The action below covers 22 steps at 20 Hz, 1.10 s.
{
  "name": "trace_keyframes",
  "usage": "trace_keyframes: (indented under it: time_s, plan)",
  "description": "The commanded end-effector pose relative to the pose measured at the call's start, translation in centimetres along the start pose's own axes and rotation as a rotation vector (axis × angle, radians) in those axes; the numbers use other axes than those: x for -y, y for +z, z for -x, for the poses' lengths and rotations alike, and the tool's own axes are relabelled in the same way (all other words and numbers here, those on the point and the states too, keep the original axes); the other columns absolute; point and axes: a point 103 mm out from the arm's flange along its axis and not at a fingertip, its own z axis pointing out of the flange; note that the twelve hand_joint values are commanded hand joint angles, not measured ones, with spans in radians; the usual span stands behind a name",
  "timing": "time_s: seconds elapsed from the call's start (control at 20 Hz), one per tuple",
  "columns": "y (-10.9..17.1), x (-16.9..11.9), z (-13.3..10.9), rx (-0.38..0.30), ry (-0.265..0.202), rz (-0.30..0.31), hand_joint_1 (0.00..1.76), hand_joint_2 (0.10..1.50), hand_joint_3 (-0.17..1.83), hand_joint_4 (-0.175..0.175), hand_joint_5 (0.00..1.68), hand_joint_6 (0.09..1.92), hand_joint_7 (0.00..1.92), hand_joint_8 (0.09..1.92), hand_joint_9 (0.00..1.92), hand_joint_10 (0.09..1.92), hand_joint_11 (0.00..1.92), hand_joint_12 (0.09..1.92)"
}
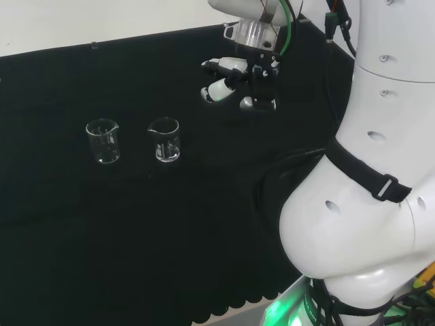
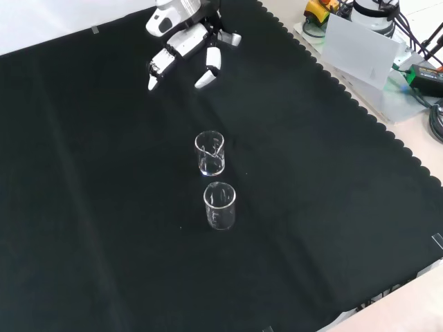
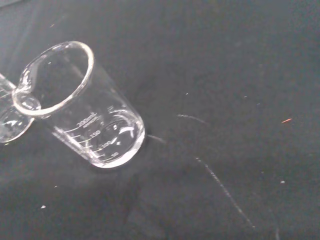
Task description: Pick up the beaker on the right.
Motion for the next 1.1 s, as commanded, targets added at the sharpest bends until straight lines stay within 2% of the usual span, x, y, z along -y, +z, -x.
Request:
trace_keyframes:
  time_s: [0.05,0.25,0.45,0.7,0.9,1.1]
  plan:
    - [1.0,-0.6,0.0,-0.085,-0.063,0.001,0.73,0.67,0.97,-0.088,0.17,0.09,0.01,0.56,0.11,0.74,0.0,0.97]
    - [2.0,-0.6,0.6,-0.156,-0.099,-0.007,0.91,0.53,1.09,-0.1,0.22,0.09,0.06,0.64,0.18,0.75,0.0,1.04]
    - [2.8,-0.8,1.1,-0.21,-0.132,-0.019,0.91,0.41,1.16,-0.104,0.25,0.09,0.09,0.68,0.22,0.75,0.0,1.1]
    - [3.6,-1.3,1.3,-0.286,-0.187,-0.012,0.89,0.39,1.13,-0.107,0.27,0.09,0.09,0.69,0.25,0.75,0.0,1.15]
    - [4.1,-1.6,1.1,-0.313,-0.229,-0.003,0.89,0.38,1.12,-0.107,0.27,0.09,0.09,0.69,0.26,0.75,0.0,1.15]
    - [5.2,-1.7,0.6,-0.381,-0.234,0.019,0.9,0.36,1.1,-0.103,0.26,0.09,0.09,0.69,0.26,0.75,0.0,1.16]
